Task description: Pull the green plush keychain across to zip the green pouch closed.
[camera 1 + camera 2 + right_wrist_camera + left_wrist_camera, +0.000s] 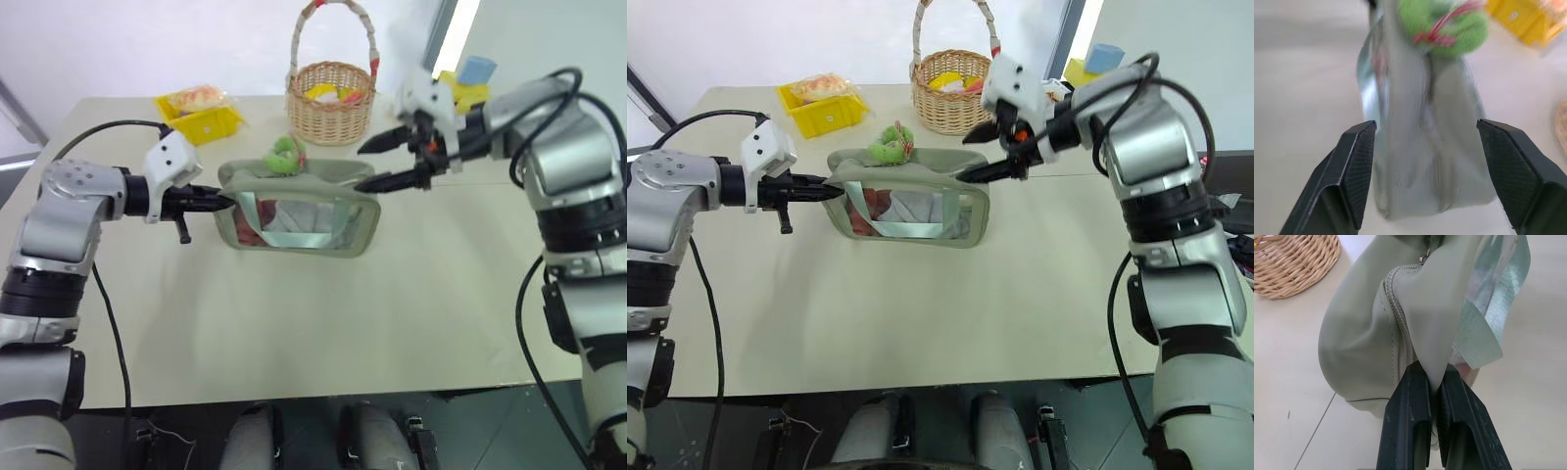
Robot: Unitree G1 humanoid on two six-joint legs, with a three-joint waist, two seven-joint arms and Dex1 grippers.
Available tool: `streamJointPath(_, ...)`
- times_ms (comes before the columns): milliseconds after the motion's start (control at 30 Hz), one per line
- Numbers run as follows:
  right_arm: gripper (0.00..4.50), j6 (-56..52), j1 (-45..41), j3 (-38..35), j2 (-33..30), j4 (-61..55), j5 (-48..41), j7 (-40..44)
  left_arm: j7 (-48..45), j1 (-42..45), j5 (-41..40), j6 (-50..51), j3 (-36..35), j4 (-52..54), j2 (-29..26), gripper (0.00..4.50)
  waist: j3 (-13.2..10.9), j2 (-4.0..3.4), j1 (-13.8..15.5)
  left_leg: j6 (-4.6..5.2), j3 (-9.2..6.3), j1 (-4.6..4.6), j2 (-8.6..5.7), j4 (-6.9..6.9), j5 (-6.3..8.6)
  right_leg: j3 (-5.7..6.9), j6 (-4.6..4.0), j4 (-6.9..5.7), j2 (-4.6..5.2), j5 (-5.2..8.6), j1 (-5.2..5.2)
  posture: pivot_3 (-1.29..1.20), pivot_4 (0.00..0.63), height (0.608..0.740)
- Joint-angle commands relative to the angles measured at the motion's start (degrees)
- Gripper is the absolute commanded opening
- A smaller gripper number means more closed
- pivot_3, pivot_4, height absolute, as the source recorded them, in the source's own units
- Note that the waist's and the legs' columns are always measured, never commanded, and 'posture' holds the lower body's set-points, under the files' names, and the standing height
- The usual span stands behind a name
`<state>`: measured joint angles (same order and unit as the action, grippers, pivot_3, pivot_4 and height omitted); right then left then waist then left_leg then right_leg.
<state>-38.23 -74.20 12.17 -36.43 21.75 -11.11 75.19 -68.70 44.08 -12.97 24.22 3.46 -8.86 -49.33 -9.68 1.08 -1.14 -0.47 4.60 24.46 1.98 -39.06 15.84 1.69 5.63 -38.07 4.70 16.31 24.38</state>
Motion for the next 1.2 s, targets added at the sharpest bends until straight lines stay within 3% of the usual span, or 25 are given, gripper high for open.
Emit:
streamJointPath(33,3.52,-1.5,-5.2,-2.8,5.4,9.1,-0.9,-5.1,-0.1,0.0,0.2,-1.0,-0.4,1.2,-0.3,0.0,0.0,-0.01,0.1,0.0,0.0,0.0,0.0,0.02,0.0,0.01,0.0,-0.01,0.0,0.0,0.0,0.0,0.15,0.739)
streamJointPath(133,3.52,-2.3,-11.0,-6.2,14.1,22.3,-1.1,-14.4,0.0,0.0,0.1,-0.8,-0.2,1.8,-0.1,0.0,0.0,-0.01,0.0,-0.01,0.01,0.03,0.01,0.02,0.0,0.02,0.0,-0.02,0.01,0.0,0.0,0.0,0.15,0.739)
streamJointPath(233,3.52,-1.4,-14.2,-7.8,19.4,31.5,-0.7,-18.4,0.1,0.2,0.3,-0.9,0.1,1.9,0.2,0.0,0.0,-0.01,0.1,-0.02,0.12,0.03,0.0,0.03,-0.01,0.02,0.0,-0.02,0.02,0.0,0.01,0.0,0.15,0.739)
streamJointPath(533,3.52,-1.4,-14.6,-6.2,22.6,37.7,1.9,-15.5,0.2,-0.3,0.0,-0.5,-0.3,3.0,-0.2,0.0,0.0,-0.01,0.1,-0.03,0.09,0.11,-0.04,0.02,-0.02,0.05,0.0,-0.01,0.03,0.0,0.0,0.0,0.15,0.739)
streamJointPath(633,2.7,-2.2,-15.1,-7.5,22.2,37.3,1.4,-14.9,0.7,-0.5,0.0,-0.2,-0.6,3.2,-0.3,0.0,0.0,-0.01,0.0,-0.03,0.07,0.1,-0.03,0.03,-0.02,0.05,0.0,-0.01,0.02,0.0,0.0,0.0,0.15,0.739)
streamJointPath(800,0.06,-5.4,-16.5,-10.0,20.1,35.9,0.0,-14.9,1.2,-0.3,-0.1,-0.2,-0.7,2.9,-0.1,0.0,0.0,-0.01,0.1,-0.03,0.04,0.1,-0.04,0.02,-0.02,0.04,0.0,-0.01,0.03,0.0,0.0,0.0,0.15,0.739)
streamJointPath(1033,0.06,-15.1,-16.3,-12.0,12.3,27.4,-1.6,-14.6,1.7,-0.4,-0.2,-0.3,-0.9,2.5,0.3,0.0,0.0,-0.01,0.3,-0.03,-0.03,0.14,-0.04,0.02,-0.01,0.05,0.0,0.01,0.05,0.0,0.01,0.0,0.15,0.739)
streamJointPath(1200,0.06,-20.2,-12.9,-14.4,6.4,18.5,-2.1,-20.4,1.8,-0.7,-0.2,-0.5,-0.9,2.2,0.5,0.0,0.0,-0.01,0.2,-0.02,-0.05,0.12,-0.03,0.03,-0.01,0.04,0.0,0.02,0.04,0.0,0.02,0.0,0.15,0.739)
